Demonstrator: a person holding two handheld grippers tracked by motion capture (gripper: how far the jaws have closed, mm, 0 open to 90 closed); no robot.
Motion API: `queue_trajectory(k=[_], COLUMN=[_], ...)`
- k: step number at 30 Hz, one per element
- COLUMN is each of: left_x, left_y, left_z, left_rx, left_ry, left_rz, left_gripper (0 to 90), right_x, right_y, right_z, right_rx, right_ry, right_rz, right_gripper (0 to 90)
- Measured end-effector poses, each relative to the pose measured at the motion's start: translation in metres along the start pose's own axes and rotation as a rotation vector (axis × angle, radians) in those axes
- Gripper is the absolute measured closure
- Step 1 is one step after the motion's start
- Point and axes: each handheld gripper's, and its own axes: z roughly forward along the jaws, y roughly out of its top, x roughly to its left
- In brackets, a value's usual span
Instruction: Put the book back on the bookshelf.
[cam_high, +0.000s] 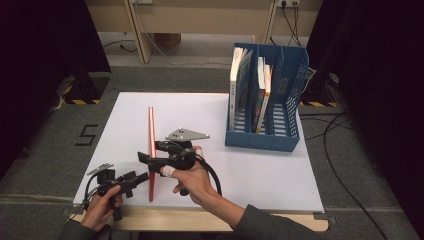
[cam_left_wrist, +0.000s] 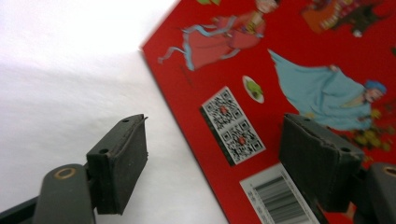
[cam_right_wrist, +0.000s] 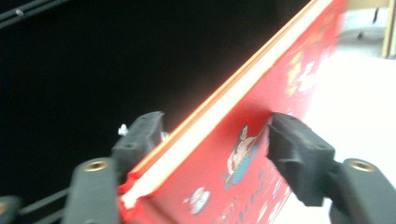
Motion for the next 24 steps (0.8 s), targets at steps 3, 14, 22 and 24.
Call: queue_trajectory(k=[3, 14, 22, 24], left_x=[-0.01, 0.001, 0.006, 0.008], left_y=[-0.003, -0.001, 0.001, 0.002], left_z=[0.008, 0.005, 0.002, 0.002], left_rx=[0.042, 0.023, 0.013, 0.01], left_ry=[-0.022, 0.008, 0.003, -0.003], left_rz=[0.048, -0.022, -0.048, -0.069], left_gripper=[19.4, 19.9, 19.9, 19.9], right_x=[-0.002, -0.035, -0.059, -0.067], right_y=[0.006, 0.004, 0.007, 0.007], right_z=[-0.002, 0.008, 0.008, 0.007], right_rx=[-0.049, -0.067, -0.109, -0.122], right_ry=[-0.018, -0.016, 0.005, 0.017], right_rz=[-0.068, 0.053, 0.232, 0.282], right_gripper=[59.0, 65.9, 68.9, 68.9])
